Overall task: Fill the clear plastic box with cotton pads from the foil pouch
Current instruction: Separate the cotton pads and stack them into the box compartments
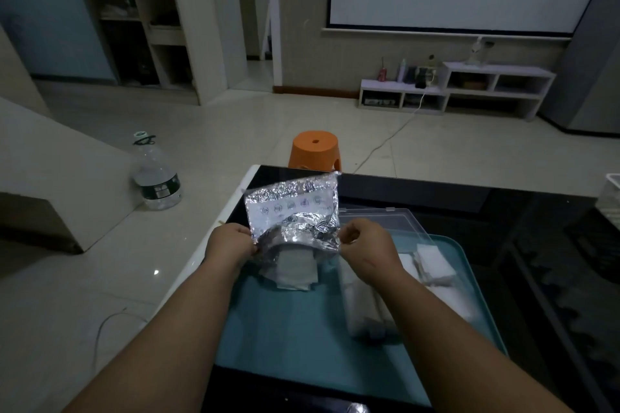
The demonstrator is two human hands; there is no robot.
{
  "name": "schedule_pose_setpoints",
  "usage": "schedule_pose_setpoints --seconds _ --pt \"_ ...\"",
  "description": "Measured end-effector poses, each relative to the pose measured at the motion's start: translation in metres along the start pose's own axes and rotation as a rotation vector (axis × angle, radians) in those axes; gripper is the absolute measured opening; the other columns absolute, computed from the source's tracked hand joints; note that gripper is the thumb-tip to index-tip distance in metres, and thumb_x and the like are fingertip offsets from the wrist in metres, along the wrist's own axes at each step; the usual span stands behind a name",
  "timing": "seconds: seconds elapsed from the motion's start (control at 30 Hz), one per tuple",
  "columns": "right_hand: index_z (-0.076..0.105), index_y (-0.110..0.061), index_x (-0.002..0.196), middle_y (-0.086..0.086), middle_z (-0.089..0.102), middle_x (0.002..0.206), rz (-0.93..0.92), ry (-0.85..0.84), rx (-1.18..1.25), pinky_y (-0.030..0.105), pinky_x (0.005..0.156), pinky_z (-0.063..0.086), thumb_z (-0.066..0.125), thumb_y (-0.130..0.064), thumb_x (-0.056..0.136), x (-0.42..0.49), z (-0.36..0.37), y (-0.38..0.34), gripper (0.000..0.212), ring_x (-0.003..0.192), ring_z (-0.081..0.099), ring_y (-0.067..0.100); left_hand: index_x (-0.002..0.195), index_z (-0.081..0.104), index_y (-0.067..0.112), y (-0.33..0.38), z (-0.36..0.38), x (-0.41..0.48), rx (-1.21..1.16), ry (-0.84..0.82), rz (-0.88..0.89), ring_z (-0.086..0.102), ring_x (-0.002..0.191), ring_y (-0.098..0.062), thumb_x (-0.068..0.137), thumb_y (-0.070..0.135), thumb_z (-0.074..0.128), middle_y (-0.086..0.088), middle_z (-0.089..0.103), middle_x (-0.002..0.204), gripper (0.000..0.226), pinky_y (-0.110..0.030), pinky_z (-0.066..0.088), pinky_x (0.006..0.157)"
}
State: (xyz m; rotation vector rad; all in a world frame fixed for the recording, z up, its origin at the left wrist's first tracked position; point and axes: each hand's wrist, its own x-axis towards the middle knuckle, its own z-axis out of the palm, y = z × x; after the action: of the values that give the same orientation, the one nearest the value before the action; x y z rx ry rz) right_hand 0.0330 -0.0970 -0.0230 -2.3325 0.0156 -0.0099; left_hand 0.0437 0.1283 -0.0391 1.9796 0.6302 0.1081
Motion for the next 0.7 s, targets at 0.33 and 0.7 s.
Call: schedule_pose_setpoints --seconds 0.33,0.7 --pt "0.065 -0.024 0.096 0.000 0.070 0.093 0.044 -0.024 0.052 0.036 0.077 0.054 0.067 -0.015 0.083 0.000 -0.005 -0.002 0.016 0.085 0.064 0.019 0.061 0.058 0.004 -0.001 -0.003 0.002 -0.036 0.096 0.055 0.046 0.062 -0.023 0.063 -0.008 0.053 -0.011 0.051 0.062 0.012 -0.029 0.034 0.058" --pt "0.041 -0.027 0.112 -0.002 0.060 0.094 0.018 0.109 0.185 0.033 0.072 0.047 0.062 -0.019 0.092 -0.006 -0.009 -0.005 0.030 0.085 0.061 0.020 0.084 0.055 0.016 0.008 0.001 -0.004 -0.081 0.144 0.197 0.053 0.072 -0.018 0.079 0.002 0.063 0.002 0.058 0.080 0.016 -0.028 0.040 0.058"
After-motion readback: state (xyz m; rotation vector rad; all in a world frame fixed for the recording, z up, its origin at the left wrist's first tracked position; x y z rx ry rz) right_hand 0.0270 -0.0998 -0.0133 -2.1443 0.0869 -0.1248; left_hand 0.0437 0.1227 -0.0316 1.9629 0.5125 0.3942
